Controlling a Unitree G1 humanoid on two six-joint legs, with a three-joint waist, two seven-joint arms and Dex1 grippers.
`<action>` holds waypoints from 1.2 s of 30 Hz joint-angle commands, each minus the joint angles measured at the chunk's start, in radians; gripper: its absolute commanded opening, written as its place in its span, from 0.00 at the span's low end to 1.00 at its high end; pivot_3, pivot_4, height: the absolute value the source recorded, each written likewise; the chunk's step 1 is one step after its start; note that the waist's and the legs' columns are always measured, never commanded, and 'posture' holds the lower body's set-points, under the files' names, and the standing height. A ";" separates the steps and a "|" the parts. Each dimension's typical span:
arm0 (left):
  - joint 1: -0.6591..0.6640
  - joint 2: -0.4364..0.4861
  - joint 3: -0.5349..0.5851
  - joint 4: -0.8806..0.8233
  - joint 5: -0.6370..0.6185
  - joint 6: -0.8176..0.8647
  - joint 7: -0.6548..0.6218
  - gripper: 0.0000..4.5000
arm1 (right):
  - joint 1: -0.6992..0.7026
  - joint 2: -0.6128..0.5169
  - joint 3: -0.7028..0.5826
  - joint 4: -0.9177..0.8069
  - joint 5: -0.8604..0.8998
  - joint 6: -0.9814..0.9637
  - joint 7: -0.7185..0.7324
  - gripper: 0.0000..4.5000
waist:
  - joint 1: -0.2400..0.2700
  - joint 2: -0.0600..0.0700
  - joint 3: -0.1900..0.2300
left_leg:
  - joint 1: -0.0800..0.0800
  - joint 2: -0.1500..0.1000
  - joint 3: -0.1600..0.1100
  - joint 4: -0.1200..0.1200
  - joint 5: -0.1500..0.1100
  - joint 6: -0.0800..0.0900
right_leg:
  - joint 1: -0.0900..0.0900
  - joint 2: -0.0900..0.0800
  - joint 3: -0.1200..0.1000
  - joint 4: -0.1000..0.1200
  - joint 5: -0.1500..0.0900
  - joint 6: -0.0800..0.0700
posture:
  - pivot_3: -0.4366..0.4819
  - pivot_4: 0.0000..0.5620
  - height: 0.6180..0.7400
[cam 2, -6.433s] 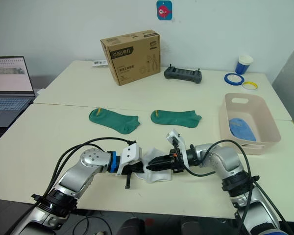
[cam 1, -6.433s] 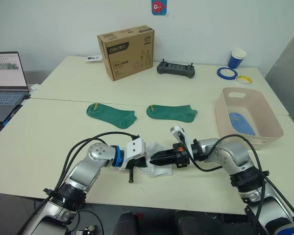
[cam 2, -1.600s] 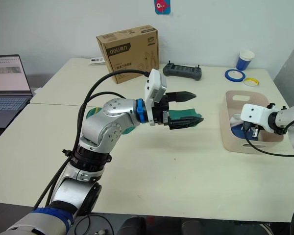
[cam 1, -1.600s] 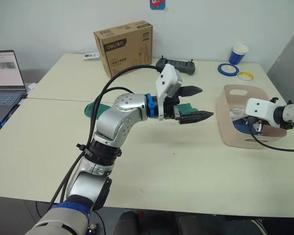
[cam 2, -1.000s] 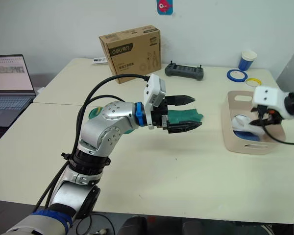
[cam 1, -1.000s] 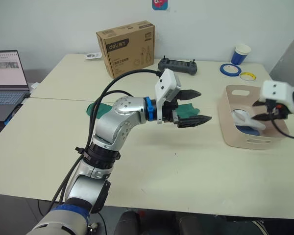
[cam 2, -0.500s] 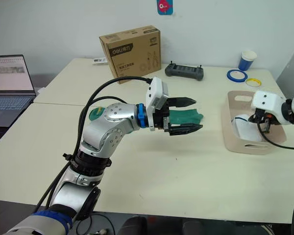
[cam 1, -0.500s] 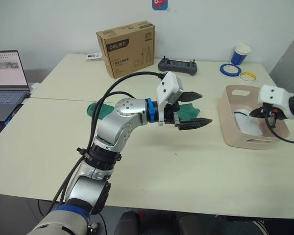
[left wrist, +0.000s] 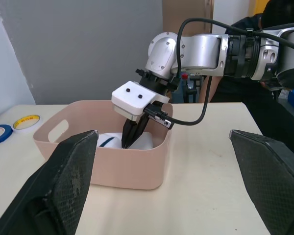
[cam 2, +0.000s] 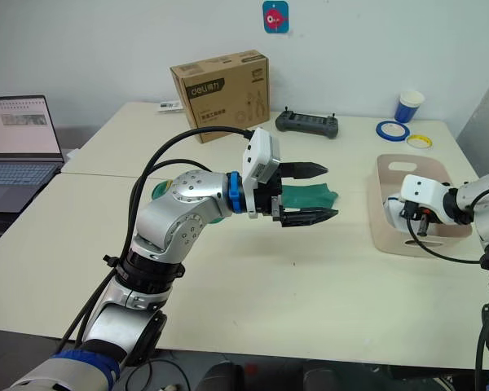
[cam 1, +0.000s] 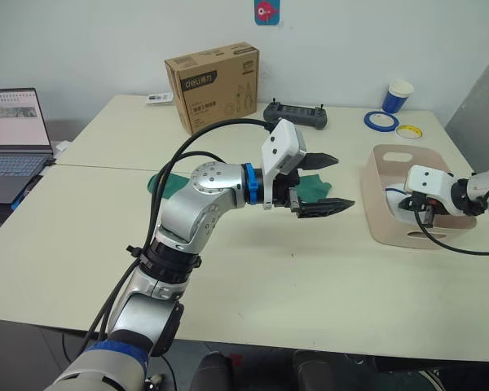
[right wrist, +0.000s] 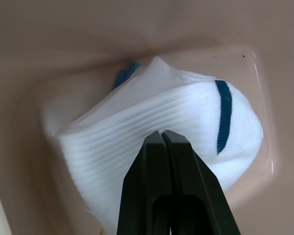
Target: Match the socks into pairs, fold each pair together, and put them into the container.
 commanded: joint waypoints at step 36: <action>0.897 0.017 0.303 -0.226 0.222 -0.327 0.534 1.00 | 0.887 0.698 -0.205 -1.096 0.208 0.265 -0.852 0.99 | 0.005 -0.002 -0.005 | -0.003 0.002 0.000 -0.003 0.000 0.000 | -0.005 0.000 -0.001 0.001 -0.001 -0.002 | 0.48 0.27 1.00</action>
